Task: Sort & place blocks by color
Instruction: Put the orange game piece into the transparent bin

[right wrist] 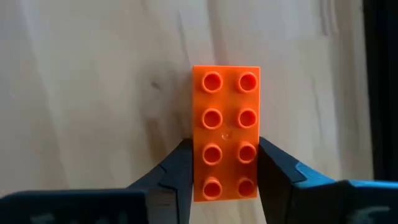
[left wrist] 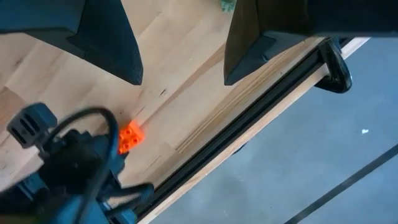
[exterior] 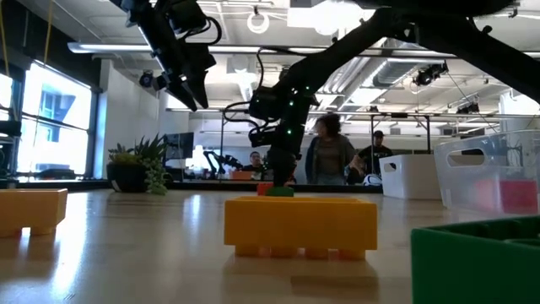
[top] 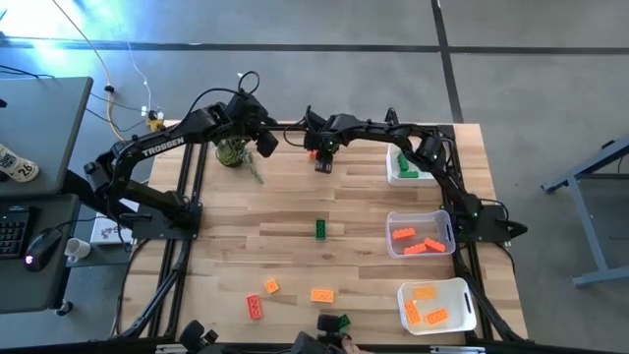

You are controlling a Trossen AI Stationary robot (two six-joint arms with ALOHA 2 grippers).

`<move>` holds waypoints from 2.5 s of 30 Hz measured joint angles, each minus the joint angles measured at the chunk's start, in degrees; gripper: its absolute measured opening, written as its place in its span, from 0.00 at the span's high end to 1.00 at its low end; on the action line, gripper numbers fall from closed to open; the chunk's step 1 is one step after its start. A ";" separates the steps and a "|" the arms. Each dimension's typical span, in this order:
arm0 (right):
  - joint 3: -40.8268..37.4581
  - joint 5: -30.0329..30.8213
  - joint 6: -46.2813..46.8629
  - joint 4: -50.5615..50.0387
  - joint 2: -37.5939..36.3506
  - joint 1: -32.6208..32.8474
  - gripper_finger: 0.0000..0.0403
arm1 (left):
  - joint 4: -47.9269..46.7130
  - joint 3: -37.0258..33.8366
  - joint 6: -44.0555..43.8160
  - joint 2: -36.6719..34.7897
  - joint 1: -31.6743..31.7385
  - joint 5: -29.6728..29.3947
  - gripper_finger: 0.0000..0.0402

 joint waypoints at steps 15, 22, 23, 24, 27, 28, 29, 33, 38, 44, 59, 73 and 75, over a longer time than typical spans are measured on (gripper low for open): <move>11.40 -3.63 16.91 -19.54 0.07 1.08 0.73 | -3.56 0.00 1.95 0.00 0.00 0.13 0.47; 16.14 -2.15 19.12 -29.52 0.00 5.01 0.73 | -7.01 0.00 1.92 0.00 0.00 0.11 0.47; 16.51 -1.60 19.18 -29.59 0.00 5.69 0.73 | -7.49 0.00 1.91 0.00 0.00 0.11 0.47; 16.79 -1.38 19.65 -29.61 -0.02 6.28 0.73 | -7.91 0.00 1.90 0.00 0.00 0.11 0.47; 17.27 -1.19 22.24 -30.77 -0.02 8.04 0.73 | -9.54 0.00 1.91 0.00 0.00 0.09 0.47; 17.33 -0.86 23.26 -31.36 -0.02 8.61 0.73 | -10.05 0.00 1.89 0.00 0.00 0.09 0.47; 17.35 -0.12 24.20 -32.10 -0.02 9.22 0.73 | -10.58 0.00 1.91 0.00 0.00 0.09 0.47; 17.35 3.38 28.06 -37.19 -0.02 11.79 0.73 | -12.01 0.00 1.92 0.00 0.00 0.09 0.47; 17.35 5.95 33.14 -41.94 -0.02 15.32 0.73 | -12.00 0.00 1.93 0.00 0.00 0.07 0.47; 17.35 7.12 36.64 -45.01 -0.02 20.04 0.73 | -12.00 0.00 1.95 0.00 0.00 0.07 0.47; 6.23 15.21 47.36 -44.74 -12.63 26.22 0.73 | -12.02 0.00 0.68 0.00 -0.43 4.80 0.47; -29.81 9.97 61.93 -35.08 -43.77 28.08 0.73 | -11.38 0.00 -4.27 0.00 -4.96 5.97 0.47; -33.94 8.83 64.72 -33.05 -47.99 29.03 0.73 | -11.14 0.00 -5.15 0.00 -5.75 5.97 0.47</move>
